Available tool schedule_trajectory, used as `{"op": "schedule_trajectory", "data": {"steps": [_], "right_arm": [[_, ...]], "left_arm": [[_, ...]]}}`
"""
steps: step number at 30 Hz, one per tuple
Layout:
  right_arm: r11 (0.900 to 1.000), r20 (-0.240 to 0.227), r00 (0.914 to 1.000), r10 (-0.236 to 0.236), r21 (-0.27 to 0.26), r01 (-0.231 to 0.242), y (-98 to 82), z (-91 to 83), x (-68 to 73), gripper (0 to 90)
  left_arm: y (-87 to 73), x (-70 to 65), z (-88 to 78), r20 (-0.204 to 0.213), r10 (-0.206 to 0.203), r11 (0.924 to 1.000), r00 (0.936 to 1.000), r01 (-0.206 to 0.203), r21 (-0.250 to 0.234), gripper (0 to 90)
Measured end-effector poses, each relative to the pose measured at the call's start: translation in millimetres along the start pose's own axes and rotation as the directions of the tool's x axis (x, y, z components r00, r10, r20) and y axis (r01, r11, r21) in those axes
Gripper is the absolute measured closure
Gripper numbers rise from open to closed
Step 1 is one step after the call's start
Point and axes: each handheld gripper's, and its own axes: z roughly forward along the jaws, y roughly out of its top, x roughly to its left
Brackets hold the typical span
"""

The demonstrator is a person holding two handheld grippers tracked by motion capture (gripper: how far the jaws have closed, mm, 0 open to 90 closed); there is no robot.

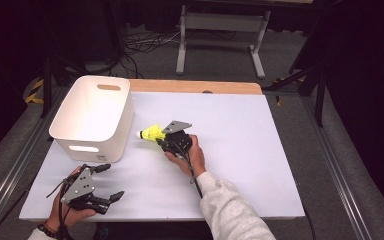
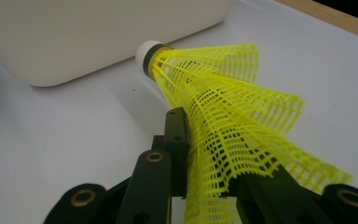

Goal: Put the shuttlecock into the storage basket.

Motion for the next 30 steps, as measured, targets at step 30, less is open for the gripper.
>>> {"op": "schedule_trajectory", "data": {"steps": [30], "right_arm": [[0.989,-0.044,0.9962,-0.075,-0.128,0.069,-18.1,-83.6,2.5,79.6]], "left_arm": [[0.9,-0.4,3.2,-0.01,-0.001,0.9999,1.0,0.001,0.013,7.7]]}}
